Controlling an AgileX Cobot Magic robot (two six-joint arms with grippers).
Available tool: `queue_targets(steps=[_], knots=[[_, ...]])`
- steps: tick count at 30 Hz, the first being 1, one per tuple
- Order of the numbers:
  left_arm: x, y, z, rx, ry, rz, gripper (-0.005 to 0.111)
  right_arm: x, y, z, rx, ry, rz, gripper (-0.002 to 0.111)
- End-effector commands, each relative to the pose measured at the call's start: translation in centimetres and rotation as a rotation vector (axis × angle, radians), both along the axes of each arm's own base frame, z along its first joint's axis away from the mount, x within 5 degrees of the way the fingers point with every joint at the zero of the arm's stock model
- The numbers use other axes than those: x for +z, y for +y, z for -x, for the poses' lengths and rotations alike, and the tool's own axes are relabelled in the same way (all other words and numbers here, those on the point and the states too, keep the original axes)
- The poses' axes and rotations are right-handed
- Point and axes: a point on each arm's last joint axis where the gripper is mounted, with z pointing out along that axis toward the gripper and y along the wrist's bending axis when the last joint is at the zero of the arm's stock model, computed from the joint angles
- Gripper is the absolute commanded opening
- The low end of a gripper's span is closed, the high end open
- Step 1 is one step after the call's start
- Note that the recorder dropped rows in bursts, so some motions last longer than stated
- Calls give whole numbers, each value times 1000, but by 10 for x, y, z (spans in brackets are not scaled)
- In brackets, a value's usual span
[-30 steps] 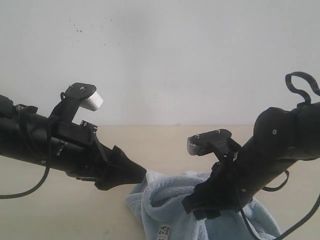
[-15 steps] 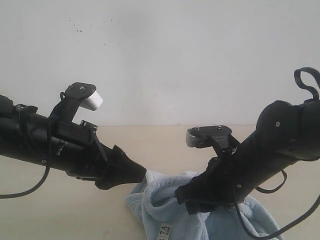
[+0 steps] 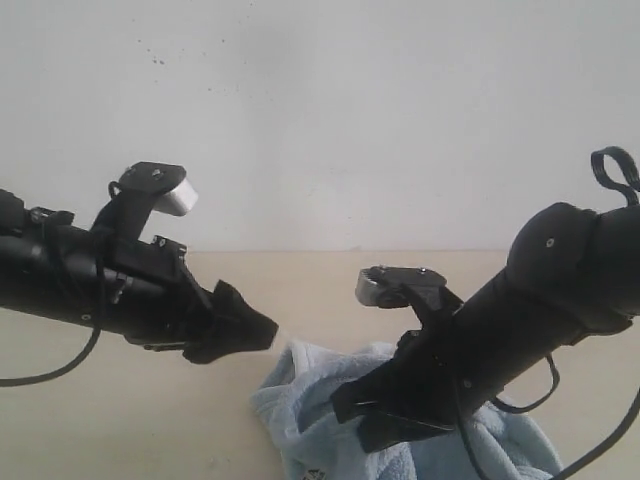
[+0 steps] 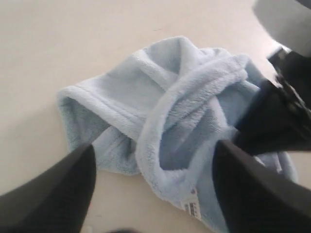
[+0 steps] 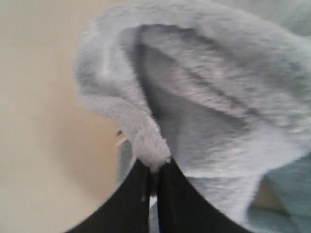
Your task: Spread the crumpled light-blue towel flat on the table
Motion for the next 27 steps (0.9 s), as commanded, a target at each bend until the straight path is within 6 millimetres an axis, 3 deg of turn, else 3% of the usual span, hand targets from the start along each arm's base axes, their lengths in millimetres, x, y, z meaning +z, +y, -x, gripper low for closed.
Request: queue_targets(steps=[1,4,8,13,16,19,23,25,27], knots=[[23,25,-4,156,-55,45,35,24,23,20,186,59,-270,0],[39,43,-3,198,-140,24,4,36,43,33,302,27,-426,0],[47,62,-3,235,-188,-15,4,42,71,43,342,-146,-487,0],[36,74,-4,292,-129,-12,5,44,105,41,286,-293,-421,0],[27,76,0,296,-102,-22,15,43,127,39,293,-320,-410,4],[19,77,3,292,-81,-36,40,39,139,32,260,-297,-417,22],[14,79,4,305,-78,-70,75,36,141,24,204,-301,-395,51],[14,80,4,317,-74,-65,85,37,140,24,226,-320,-380,59],[14,79,5,304,-56,-61,88,43,138,26,251,-343,-375,61]])
